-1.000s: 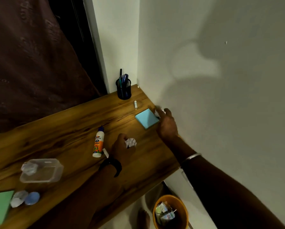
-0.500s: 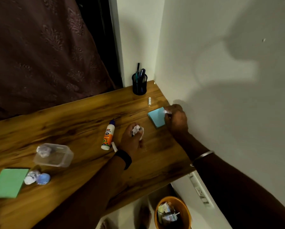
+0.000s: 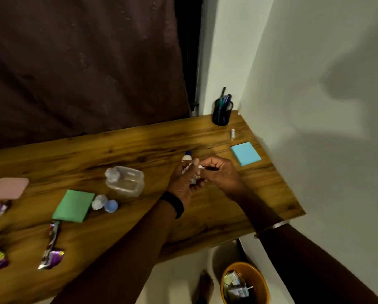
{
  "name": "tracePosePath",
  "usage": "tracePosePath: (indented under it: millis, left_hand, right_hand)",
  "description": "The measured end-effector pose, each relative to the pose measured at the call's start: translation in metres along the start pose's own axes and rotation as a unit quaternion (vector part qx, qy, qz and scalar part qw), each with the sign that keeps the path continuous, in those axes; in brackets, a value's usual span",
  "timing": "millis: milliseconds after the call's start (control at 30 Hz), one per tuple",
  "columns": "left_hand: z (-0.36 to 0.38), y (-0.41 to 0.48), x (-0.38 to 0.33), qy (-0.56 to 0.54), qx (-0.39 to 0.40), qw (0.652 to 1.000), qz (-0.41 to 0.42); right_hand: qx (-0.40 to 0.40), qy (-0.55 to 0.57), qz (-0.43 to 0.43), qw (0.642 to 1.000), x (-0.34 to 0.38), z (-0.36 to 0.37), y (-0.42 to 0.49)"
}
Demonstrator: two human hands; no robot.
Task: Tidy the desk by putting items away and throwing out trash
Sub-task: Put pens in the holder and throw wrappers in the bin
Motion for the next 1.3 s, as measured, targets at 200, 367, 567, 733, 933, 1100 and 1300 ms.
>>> tracePosePath:
  millis: [200,367,567,733,933,1100,1300]
  left_hand:
    - [-0.075,-0.04,-0.037,-0.046,-0.037,0.998,0.03]
    - [-0.13,-0.078,-0.09,-0.035,-0.093,0.991,0.095]
    - [-0.208,-0.109,-0.145,-0.045,-0.185,0.972,0.139]
    - [-0.231,-0.116,-0.156,-0.036,-0.207,0.969,0.127]
    - [-0.228,-0.109,-0.162,-0.017,-0.236,0.961,0.142]
    - [-0.229,-0.093,-0.164,-0.083,-0.24,0.957,0.137]
    - [-0.223,-0.091,-0.171,-0.246,-0.214,0.938,0.118]
  right_hand:
    - [0.1,0.017,-0.005,0.995,0.03,0.086,-0.015]
    - [0.004,-0.055,0.003,0.998,0.044,0.141,-0.007]
    - [0.034,-0.238,-0.064,0.969,0.088,0.225,0.03]
    - [0.091,-0.38,-0.102,0.915,0.119,0.269,0.061]
    - [0.208,-0.619,-0.026,0.757,0.076,0.286,0.129]
    - [0.236,-0.642,-0.011,0.729,0.08,0.289,0.123]
    - [0.162,-0.532,-0.078,0.827,0.111,0.29,0.135]
Point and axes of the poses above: each hand's wrist, its own y-axis towards the middle knuckle, its own z-axis out of the palm, x = y × z, the point moved 6 cm from there along y, towards the middle knuckle, and after that the axes turned 12 degrees about -y, right-handed, at the moved point
